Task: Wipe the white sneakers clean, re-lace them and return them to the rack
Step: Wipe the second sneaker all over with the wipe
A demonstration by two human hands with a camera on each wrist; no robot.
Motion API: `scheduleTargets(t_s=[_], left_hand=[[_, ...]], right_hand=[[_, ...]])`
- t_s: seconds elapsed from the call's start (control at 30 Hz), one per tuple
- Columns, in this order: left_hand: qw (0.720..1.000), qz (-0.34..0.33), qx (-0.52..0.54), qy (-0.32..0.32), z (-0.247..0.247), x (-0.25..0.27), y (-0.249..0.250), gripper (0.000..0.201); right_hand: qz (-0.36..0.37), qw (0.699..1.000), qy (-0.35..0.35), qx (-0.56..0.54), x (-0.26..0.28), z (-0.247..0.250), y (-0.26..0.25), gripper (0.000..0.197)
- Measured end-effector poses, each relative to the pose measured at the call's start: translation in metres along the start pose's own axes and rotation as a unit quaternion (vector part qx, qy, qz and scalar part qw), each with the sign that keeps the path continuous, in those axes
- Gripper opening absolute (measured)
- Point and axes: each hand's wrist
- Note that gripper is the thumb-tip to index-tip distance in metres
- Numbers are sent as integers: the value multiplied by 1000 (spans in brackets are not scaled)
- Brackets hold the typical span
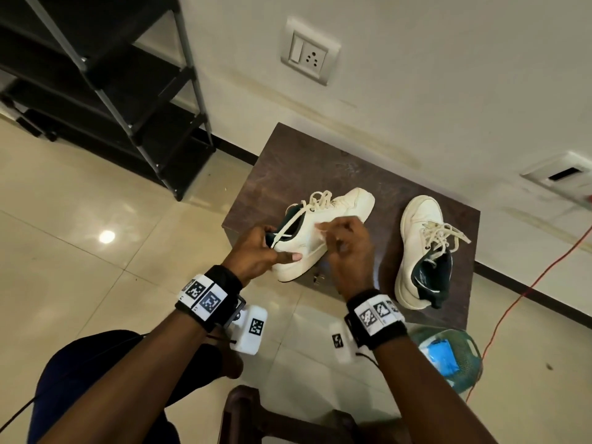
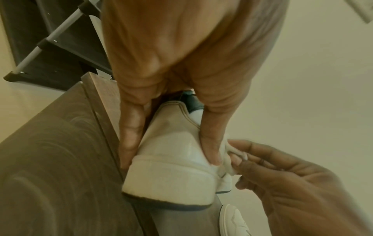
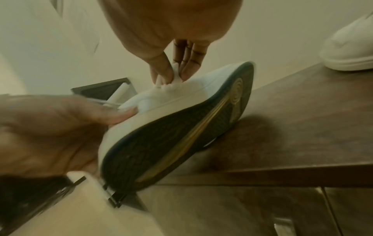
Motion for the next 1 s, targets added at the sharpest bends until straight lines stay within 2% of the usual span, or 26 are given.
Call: scheduleTargets(t_s=[0.07, 0.1, 0.2, 0.27, 0.33, 0.43, 0.53, 0.63, 0.77, 0.87, 1.0], left_hand=[[1000, 0, 6, -8, 1, -4, -7, 96], [1000, -3, 7, -12, 0, -1, -3, 92], [998, -11, 12, -61, 4, 8, 15, 53], [996, -10, 10, -89, 9, 8, 21, 43], [995, -8, 12, -97, 13, 7, 22, 43], [993, 3, 19, -116, 17, 7, 25, 40], [993, 18, 37, -113, 19, 8, 28, 34], [993, 22, 47, -105, 20, 8, 30, 33], [992, 24, 55, -113, 21, 5, 33, 26], [992, 25, 48, -113, 21, 4, 32, 19], [991, 56, 71, -101, 20, 1, 29, 25]], right_hand=[[-70, 997, 44, 7, -19, 4, 13, 23], [-86, 995, 55, 10, -23, 4, 14, 23], [-49, 998, 40, -10, -6, -9, -10, 25], [-11, 1000, 5, -27, 18, -20, -31, 25], [24, 999, -18, -39, 32, -23, -36, 25], [50, 998, -18, -14, 18, -16, -17, 27], [-23, 999, 29, 11, -10, -8, 5, 26], [-69, 996, 49, -24, -16, -9, 2, 25], [-3, 998, -14, -56, 18, -17, -25, 27], [31, 997, -44, -61, 23, -12, -14, 28], [-83, 994, 20, -74, -1, -2, 18, 26]])
Point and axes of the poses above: each hand's wrist, its own x-axis away from the middle knuckle, its own z-axis out of the back of the hand, y = z × x, and after that the axes turned 2 degrees about z, right-handed
